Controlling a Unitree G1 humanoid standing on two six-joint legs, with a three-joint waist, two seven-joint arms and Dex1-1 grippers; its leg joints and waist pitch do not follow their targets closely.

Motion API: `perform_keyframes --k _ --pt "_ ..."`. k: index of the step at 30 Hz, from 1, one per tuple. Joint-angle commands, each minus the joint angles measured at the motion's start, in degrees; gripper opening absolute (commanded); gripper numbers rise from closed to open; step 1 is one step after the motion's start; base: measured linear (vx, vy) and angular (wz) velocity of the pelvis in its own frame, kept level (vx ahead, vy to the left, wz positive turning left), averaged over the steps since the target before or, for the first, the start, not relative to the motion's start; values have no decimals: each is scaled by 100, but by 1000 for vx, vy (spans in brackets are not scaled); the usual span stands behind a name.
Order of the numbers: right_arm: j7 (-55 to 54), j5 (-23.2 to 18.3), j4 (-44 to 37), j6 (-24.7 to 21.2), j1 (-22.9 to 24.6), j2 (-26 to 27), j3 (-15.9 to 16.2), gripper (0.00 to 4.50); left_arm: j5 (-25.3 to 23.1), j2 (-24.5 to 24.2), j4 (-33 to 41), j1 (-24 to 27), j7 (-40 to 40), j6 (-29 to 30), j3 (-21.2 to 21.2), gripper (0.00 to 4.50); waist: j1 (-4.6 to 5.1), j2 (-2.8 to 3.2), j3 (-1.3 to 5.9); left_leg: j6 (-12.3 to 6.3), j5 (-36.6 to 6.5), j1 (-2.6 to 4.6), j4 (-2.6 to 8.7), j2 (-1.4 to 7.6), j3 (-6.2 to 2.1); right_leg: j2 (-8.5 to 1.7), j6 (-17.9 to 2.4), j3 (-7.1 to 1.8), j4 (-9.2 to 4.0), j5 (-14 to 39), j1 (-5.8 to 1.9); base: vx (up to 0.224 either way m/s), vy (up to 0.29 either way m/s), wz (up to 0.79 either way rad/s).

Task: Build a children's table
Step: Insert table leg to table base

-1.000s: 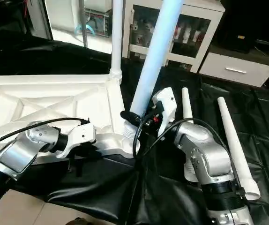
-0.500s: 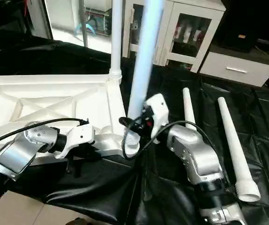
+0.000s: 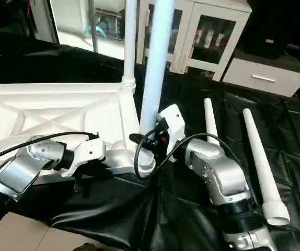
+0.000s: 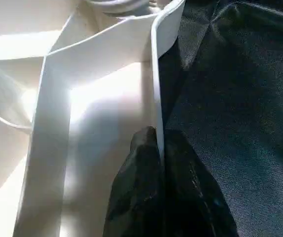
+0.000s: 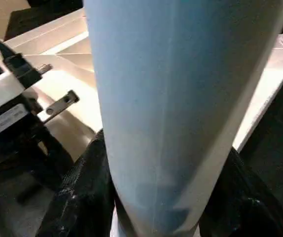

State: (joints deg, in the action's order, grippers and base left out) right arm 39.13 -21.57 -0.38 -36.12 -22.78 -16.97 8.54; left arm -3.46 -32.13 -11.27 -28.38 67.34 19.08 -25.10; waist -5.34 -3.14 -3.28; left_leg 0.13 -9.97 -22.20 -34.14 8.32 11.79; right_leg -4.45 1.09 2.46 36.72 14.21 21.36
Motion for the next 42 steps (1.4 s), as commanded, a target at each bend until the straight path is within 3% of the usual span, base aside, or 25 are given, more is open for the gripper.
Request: perform_keyframes --k 1,7,14,19,30,36,42 --pt "-5 45 36 -172 72 -47 38 185 -21 79 -138 73 17 -116 -177 0 35 -24 194 594 -2216 238 575 570 -322 -599 -898 -339 -613 1983 72 0 0 0" --pt "-84 244 400 9 65 21 140 185 -43 86 -192 39 46 -145 -161 0 41 -13 178 687 -2533 258 584 576 -354 -618 -825 -348 -657 2411 115 0 0 0" --pt "-101 468 777 -114 -50 -22 358 185 -58 73 -174 39 103 -116 -165 0 54 -5 157 751 -2781 272 599 578 -376 -632 -757 -362 -690 2681 153 0 0 0" --pt "21 466 702 -275 -84 -168 399 185 -56 49 -128 60 118 -94 -152 0 51 -10 170 755 -2597 266 648 586 -358 -596 -792 -342 -665 2219 120 0 0 0" --pt "361 123 109 -703 -153 -585 220 185 -67 16 -111 56 134 -92 -102 0 14 -24 164 639 -2347 267 633 594 -329 -610 -854 -356 -671 2066 100 0 0 0" --pt "323 -266 -171 -936 -124 -389 -27 185 -67 31 -100 68 121 -95 -88 0 -2 -29 160 584 -2254 250 635 594 -330 -623 -886 -361 -681 2043 89 0 0 0" --pt "253 -147 -151 -872 -44 -281 76 185 -62 41 -74 85 112 -77 -87 0 -28 -40 168 564 -2024 236 647 590 -306 -609 -908 -352 -659 1803 64 0 0 0"
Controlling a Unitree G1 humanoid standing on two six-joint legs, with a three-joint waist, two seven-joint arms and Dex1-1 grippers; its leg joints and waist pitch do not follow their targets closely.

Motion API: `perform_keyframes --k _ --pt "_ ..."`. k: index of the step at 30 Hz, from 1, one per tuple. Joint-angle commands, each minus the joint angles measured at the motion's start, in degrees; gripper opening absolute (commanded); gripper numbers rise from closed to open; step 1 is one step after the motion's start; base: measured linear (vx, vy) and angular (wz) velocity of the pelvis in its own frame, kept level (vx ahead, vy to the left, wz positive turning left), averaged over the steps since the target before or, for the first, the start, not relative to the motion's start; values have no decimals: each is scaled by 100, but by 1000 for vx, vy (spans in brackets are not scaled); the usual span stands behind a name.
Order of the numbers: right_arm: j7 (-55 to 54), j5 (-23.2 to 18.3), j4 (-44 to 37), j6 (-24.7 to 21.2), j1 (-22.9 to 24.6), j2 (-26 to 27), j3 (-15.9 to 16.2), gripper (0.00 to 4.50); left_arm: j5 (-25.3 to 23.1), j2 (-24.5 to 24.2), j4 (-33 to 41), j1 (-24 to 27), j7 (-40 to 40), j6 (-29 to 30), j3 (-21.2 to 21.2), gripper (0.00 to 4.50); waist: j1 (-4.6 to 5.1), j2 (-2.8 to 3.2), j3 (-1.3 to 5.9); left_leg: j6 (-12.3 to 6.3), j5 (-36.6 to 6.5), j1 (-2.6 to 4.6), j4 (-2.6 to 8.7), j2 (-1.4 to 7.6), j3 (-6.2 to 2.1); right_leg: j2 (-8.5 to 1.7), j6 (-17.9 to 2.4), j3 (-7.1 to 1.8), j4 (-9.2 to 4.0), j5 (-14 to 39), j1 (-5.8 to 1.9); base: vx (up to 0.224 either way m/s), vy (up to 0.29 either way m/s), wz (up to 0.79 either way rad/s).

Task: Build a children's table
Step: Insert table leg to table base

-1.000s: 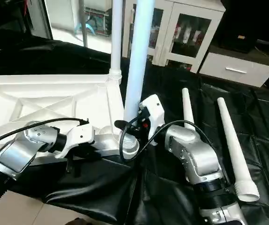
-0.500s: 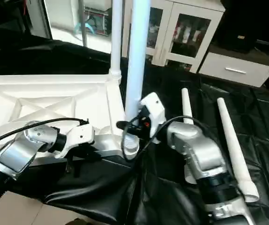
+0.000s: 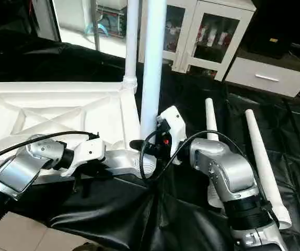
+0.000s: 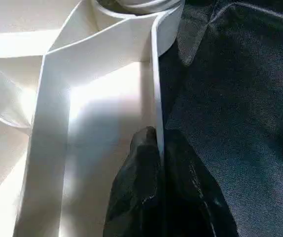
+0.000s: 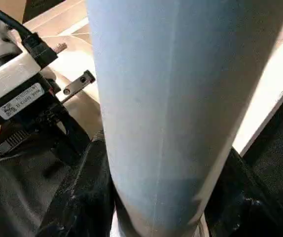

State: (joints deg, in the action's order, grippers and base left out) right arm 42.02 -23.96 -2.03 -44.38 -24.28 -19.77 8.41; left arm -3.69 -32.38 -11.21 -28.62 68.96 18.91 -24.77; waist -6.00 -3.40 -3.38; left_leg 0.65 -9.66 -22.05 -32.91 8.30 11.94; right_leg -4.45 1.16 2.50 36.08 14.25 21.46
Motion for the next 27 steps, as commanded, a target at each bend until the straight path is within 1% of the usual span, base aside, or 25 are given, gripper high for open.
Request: perform_keyframes --k 1,4,6,7,8,9,12,14,15,18,19,21,22,25,26,27 --pt "-44 136 26 -17 109 -10 114 185 -39 65 -77 112 -52 -59 -119 0 35 -11 175 512 -2048 221 527 593 -317 -606 -918 -355 -595 1799 57 0 0 0" --pt "-118 125 70 -19 94 1 91 185 -38 59 -43 128 -53 -42 -118 0 22 -12 171 509 -2066 227 528 595 -318 -606 -909 -356 -601 1859 59 0 0 0" --pt "-190 146 206 54 34 47 38 185 -32 58 -20 139 -53 -31 -112 0 23 -26 162 511 -2055 222 532 596 -318 -608 -903 -357 -602 1869 61 0 0 0" --pt "-190 146 206 54 34 47 38 185 -32 58 -20 139 -53 -31 -112 0 24 -21 168 520 -2056 224 527 593 -316 -613 -912 -358 -603 1876 65 0 0 0" --pt "-218 146 283 84 -2 95 -9 185 -31 59 -9 144 -51 -25 -107 0 21 -25 166 517 -2047 223 527 592 -314 -610 -909 -358 -605 1866 64 0 0 0" --pt "-240 161 350 95 -29 122 -17 185 -28 61 5 150 -50 -17 -106 0 20 -21 165 511 -2014 226 532 593 -311 -595 -920 -354 -596 1793 61 0 0 0" --pt "-278 200 487 135 -81 175 -4 185 -16 60 53 172 -42 11 -104 0 30 -18 154 507 -2009 215 537 587 -308 -596 -939 -356 -591 1750 58 0 0 0" --pt "-317 131 592 27 -128 278 -24 185 8 42 124 219 -15 56 -105 0 33 -18 141 513 -2025 215 542 587 -310 -591 -941 -356 -592 1746 61 0 0 0" --pt "-332 126 628 -11 -136 288 -20 185 15 36 146 234 -7 68 -107 0 43 -19 140 518 -2072 214 545 588 -321 -600 -944 -356 -597 1846 60 0 0 0" --pt "-373 163 801 -62 -163 294 -16 185 26 18 201 261 14 100 -113 0 57 -9 138 555 -2122 234 549 593 -320 -588 -942 -355 -599 1842 75 0 0 0" --pt "-411 145 872 -103 -175 321 -60 185 28 10 218 272 18 106 -113 0 65 -21 129 568 -2142 228 558 590 -318 -574 -938 -352 -593 1813 77 0 0 0" --pt "-477 148 978 -132 -190 356 -115 185 29 -7 250 296 24 120 -113 0 63 -36 127 558 -2130 225 550 585 -315 -594 -957 -358 -600 1829 77 0 0 0" --pt "-477 148 978 -132 -190 356 -115 185 29 -7 250 296 24 120 -113 0 62 -32 125 560 -2128 226 552 589 -317 -594 -953 -358 -599 1838 76 0 0 0" --pt "-458 193 975 -82 -177 344 -93 185 24 -17 276 312 24 139 -108 0 64 -29 125 574 -2110 231 559 590 -311 -582 -937 -354 -591 1765 77 0 0 0" --pt "-428 232 929 -30 -147 315 -54 185 22 -23 290 321 23 147 -104 0 60 -47 125 564 -2093 226 558 592 -312 -591 -930 -353 -591 1781 71 0 0 0" --pt "-342 279 835 64 -82 261 13 185 16 -27 311 333 22 161 -93 0 59 -51 131 560 -2079 225 555 593 -310 -598 -926 -354 -595 1794 69 0 0 0"
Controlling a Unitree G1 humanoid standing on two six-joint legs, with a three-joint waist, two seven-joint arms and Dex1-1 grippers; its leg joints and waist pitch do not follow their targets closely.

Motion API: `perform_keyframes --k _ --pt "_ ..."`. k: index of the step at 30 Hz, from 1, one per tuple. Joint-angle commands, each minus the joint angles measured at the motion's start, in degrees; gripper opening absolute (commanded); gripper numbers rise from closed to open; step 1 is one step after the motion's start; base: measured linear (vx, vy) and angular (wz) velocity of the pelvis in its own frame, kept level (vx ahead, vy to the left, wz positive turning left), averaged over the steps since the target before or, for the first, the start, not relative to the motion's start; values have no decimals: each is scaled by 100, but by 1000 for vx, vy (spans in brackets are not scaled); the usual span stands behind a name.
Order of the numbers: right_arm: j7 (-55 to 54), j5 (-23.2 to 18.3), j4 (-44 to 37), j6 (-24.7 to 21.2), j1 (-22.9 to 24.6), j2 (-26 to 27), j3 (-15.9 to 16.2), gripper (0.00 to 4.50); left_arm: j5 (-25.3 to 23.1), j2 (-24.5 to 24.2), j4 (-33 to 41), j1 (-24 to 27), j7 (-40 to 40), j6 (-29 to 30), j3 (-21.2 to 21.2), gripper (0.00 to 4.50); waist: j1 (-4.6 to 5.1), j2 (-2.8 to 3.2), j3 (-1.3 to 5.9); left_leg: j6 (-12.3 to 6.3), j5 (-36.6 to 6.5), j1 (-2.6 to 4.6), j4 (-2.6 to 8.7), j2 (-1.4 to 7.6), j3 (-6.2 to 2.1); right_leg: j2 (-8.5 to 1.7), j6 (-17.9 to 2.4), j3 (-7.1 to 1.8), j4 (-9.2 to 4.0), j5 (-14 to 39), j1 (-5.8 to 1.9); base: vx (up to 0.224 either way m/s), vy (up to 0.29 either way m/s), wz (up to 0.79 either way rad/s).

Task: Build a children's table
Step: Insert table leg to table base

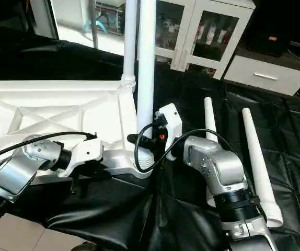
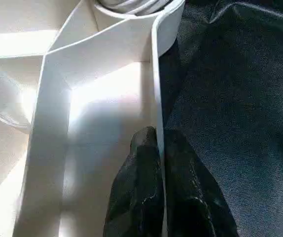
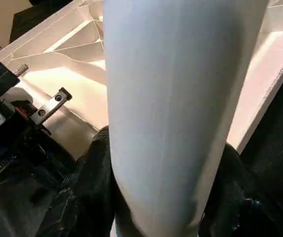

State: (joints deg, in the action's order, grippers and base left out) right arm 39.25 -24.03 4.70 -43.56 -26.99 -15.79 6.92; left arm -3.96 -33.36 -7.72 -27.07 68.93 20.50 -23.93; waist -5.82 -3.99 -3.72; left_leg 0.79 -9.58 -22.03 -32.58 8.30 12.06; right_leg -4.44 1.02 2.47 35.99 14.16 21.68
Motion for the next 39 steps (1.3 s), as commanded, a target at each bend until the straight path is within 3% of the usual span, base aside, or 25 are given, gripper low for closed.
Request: perform_keyframes --k 1,5,9,19,24,28,33,39 --pt "-10 336 77 108 270 -177 208 185 35 67 -26 186 21 9 -168 0 33 13 161 542 -2087 228 521 596 -319 -597 -902 -352 -591 1801 49 0 0 0" --pt "7 350 12 416 488 -171 179 185 37 50 11 214 3 34 -141 0 18 -2 170 492 -1958 225 525 598 -305 -589 -884 -349 -584 1612 38 0 0 0" --pt "-173 271 107 779 758 18 -128 185 48 25 36 236 -3 54 -111 0 14 18 176 443 -1917 224 525 593 -296 -578 -954 -347 -578 1448 31 0 0 0" --pt "-498 320 499 1680 1382 250 -538 184 51 66 3 191 -33 90 -59 0 28 40 146 500 -2328 230 558 600 -335 -585 -895 -352 -629 1883 50 0 0 0" --pt "-528 391 442 2125 1727 320 -539 184 33 104 -45 168 -116 85 -23 0 15 55 141 509 -2415 262 568 606 -327 -585 -858 -355 -654 1881 78 0 0 0" --pt "-543 421 422 2462 1953 401 -561 184 24 117 -70 157 -165 76 -3 0 21 48 137 495 -2418 250 592 605 -332 -580 -861 -347 -653 1811 53 0 0 0" --pt "-568 391 426 3215 2332 588 -688 184 0 138 -121 120 -253 65 37 0 -3 43 99 467 -2732 271 601 613 -365 -631 -739 -376 -743 2512 72 0 0 0" --pt "-513 444 499 3795 2472 637 -664 184 -13 146 -138 106 -282 66 53 0 -3 45 91 444 -2773 258 618 615 -383 -625 -703 -376 -755 2603 72 0 0 0"
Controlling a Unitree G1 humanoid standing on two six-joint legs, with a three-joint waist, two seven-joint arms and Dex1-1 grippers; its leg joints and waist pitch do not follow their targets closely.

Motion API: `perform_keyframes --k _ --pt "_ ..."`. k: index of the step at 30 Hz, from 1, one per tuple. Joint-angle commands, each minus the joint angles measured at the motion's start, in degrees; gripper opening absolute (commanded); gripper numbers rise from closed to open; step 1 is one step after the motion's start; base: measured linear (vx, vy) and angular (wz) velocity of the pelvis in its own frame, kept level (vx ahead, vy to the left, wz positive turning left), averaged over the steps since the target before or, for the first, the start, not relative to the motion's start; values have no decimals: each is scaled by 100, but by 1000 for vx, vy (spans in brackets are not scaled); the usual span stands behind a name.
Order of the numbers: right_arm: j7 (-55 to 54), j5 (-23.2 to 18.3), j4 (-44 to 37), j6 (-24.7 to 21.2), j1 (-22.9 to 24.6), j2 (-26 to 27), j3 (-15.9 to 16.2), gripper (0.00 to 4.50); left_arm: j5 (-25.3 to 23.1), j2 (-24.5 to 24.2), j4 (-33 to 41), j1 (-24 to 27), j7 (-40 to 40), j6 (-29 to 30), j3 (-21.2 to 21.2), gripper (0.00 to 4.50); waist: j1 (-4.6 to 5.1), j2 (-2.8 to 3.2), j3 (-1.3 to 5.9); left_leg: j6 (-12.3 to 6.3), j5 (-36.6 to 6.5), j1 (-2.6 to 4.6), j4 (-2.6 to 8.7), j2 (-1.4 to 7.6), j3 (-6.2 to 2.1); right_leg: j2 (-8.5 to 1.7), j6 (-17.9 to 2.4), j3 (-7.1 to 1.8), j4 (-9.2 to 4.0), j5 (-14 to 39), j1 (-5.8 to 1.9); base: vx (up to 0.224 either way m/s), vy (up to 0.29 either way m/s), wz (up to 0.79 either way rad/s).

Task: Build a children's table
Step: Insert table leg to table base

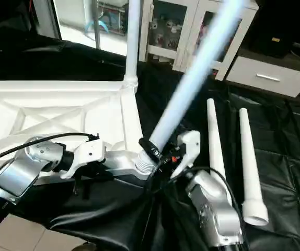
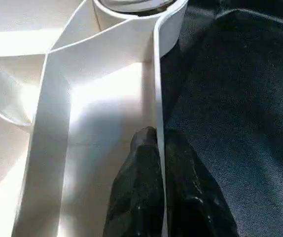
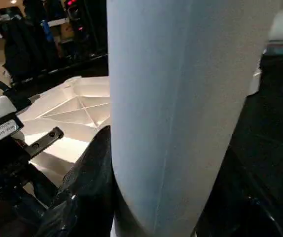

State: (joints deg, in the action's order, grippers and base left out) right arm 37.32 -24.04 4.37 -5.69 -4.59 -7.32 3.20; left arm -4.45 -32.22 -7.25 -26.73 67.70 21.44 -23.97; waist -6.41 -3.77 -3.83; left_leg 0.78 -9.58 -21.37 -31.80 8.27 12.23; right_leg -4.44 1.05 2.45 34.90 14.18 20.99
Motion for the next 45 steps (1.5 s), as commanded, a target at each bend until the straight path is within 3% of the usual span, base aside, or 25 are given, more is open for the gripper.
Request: perform_keyframes --k 1,4,10,17,19,20,21,23,25,27,28,30,32,35,37,41,44,45 --pt "-320 445 533 9 232 -210 -292 184 36 32 -186 72 -159 -28 57 0 60 23 91 453 -2830 189 547 615 -405 -621 -691 -369 -651 2670 147 0 0 0" --pt "-207 698 601 489 388 -267 -64 184 32 17 -138 99 -170 -4 66 0 50 17 78 443 -2899 201 543 616 -405 -636 -667 -384 -671 2796 167 0 0 0" --pt "-119 981 659 691 520 -361 232 184 25 -28 -51 171 -172 32 63 0 44 22 80 352 -2659 167 563 614 -391 -603 -705 -381 -642 2408 131 0 0 0" --pt "8 1404 919 644 396 -653 715 184 24 -64 -37 179 -155 59 70 0 87 -8 33 443 -3131 167 587 611 -460 -638 -533 -376 -715 3330 142 0 0 0" --pt "38 1439 958 450 339 -720 807 184 25 -71 -19 184 -152 74 70 0 125 -5 37 500 -3347 175 599 609 -502 -645 -490 -358 -733 3523 146 0 0 0" --pt "53 1353 948 38 282 -756 847 184 30 -76 -1 195 -151 86 70 0 133 -7 41 513 -3384 176 606 608 -508 -637 -488 -351 -734 3515 142 0 0 0" --pt "53 1353 948 38 282 -756 847 184 30 -76 -1 195 -151 86 70 0 159 -2 37 552 -3487 162 630 607 -526 -624 -496 -335 -728 3473 134 0 0 0" --pt "67 1245 964 -454 132 -772 866 184 42 -90 24 219 -147 97 71 0 184 -3 34 611 -3729 199 627 602 -535 -623 -491 -342 -742 3549 179 0 0 0" --pt "48 1224 963 -570 82 -768 863 184 45 -95 28 223 -145 98 70 0 197 10 28 648 -3942 225 616 596 -571 -648 -468 -346 -769 3735 202 0 0 0" --pt "25 1227 982 -652 -9 -778 883 184 50 -98 19 219 -142 96 70 0 214 22 39 680 -3956 197 639 591 -592 -634 -472 -323 -754 3607 166 0 0 0" --pt "9 1145 997 -975 -218 -785 903 184 52 -103 1 207 -138 91 69 0 221 32 49 721 -3987 185 667 586 -600 -607 -485 -304 -736 3404 146 0 0 0" --pt "4 1122 1036 -1196 -501 -787 921 184 56 -104 -3 197 -135 89 70 0 238 39 40 772 -4167 228 667 567 -578 -577 -521 -316 -732 3259 212 0 0 0" --pt "74 1123 1032 -1403 -713 -811 957 184 55 -102 -5 193 -136 87 67 0 247 21 23 752 -4244 240 637 559 -587 -619 -498 -322 -770 3519 227 0 0 0" --pt "199 1177 999 -1541 -846 -873 1044 184 53 -97 -4 192 -138 89 67 0 244 6 18 694 -4172 243 603 564 -608 -671 -420 -322 -816 3889 223 0 0 0" --pt "346 1209 955 -1686 -950 -938 1153 184 51 -91 -5 196 -155 89 62 0 235 -4 10 675 -4151 272 596 564 -589 -652 -414 -330 -820 3859 257 0 0 0" --pt "668 1245 784 -1926 -1018 -1081 1448 184 41 -73 13 218 -194 101 51 0 199 8 31 711 -4022 287 624 572 -538 -608 -506 -350 -755 3231 265 0 0 0" --pt "867 1218 677 -2127 -993 -1157 1662 184 39 -55 19 223 -201 113 48 0 161 -1 51 640 -3687 295 611 575 -491 -611 -568 -388 -734 2849 260 0 0 0" --pt "886 1243 707 -2134 -1000 -1158 1703 184 37 -51 8 217 -199 108 48 0 144 23 66 610 -3518 297 601 576 -472 -613 -606 -399 -719 2666 255 0 0 0"
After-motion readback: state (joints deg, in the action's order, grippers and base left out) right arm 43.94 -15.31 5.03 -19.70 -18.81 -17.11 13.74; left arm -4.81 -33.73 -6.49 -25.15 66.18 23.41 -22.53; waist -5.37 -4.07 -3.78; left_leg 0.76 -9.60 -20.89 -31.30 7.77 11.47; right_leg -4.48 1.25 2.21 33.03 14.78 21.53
